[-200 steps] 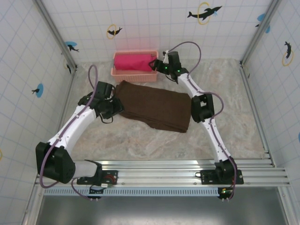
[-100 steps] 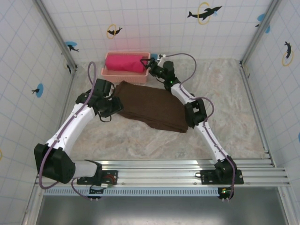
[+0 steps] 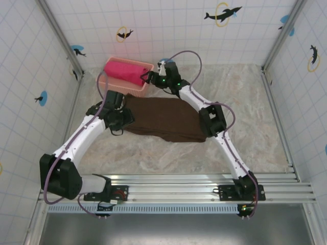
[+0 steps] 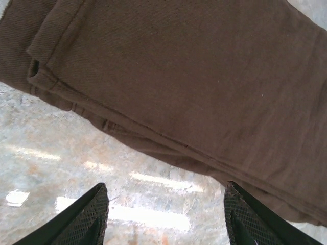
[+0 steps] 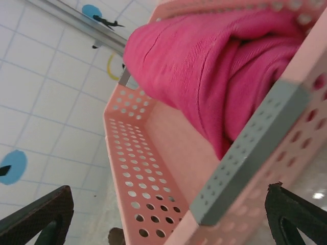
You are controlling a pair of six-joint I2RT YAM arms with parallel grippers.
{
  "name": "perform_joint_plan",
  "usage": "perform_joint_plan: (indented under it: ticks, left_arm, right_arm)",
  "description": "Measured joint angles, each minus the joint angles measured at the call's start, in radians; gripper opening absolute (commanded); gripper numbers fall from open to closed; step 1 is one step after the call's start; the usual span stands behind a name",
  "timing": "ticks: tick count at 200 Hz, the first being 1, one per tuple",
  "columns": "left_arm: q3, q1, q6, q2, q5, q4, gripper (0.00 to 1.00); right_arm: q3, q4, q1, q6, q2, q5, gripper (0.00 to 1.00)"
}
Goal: Roll up the long pants
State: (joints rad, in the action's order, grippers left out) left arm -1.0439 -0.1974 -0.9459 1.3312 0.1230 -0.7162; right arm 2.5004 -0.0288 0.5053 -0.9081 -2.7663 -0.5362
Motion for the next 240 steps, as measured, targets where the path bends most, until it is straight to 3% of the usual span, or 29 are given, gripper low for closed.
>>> perform_joint_plan:
  ticks: [36, 85, 148, 190, 240]
  left_arm:
    - [0.011, 0.0, -0.021, 0.063, 0.003, 0.074, 0.61]
    - [0.011, 0.0, -0.023, 0.146, -0.001, 0.103, 0.61]
    - [0.024, 0.0, -0.032, 0.204, 0.0, 0.164, 0.61]
    - [0.049, 0.0, -0.032, 0.204, 0.0, 0.17, 0.6]
    - [0.056, 0.0, -0.032, 0.204, 0.0, 0.173, 0.6]
  right_arm:
    - [0.061, -0.381, -0.096, 0.264, 0.078, 0.119, 0.99]
    - [-0.19, -0.642, -0.185, 0.43, 0.278, 0.253, 0.99]
    - [-0.792, -0.729, -0.259, 0.55, 0.657, 0.367, 0.99]
    - [-1.022, -0.72, -0.357, 0.606, 0.822, 0.397, 1.0]
    - [-1.187, -0.655, -0.364, 0.613, 0.846, 0.323, 1.0]
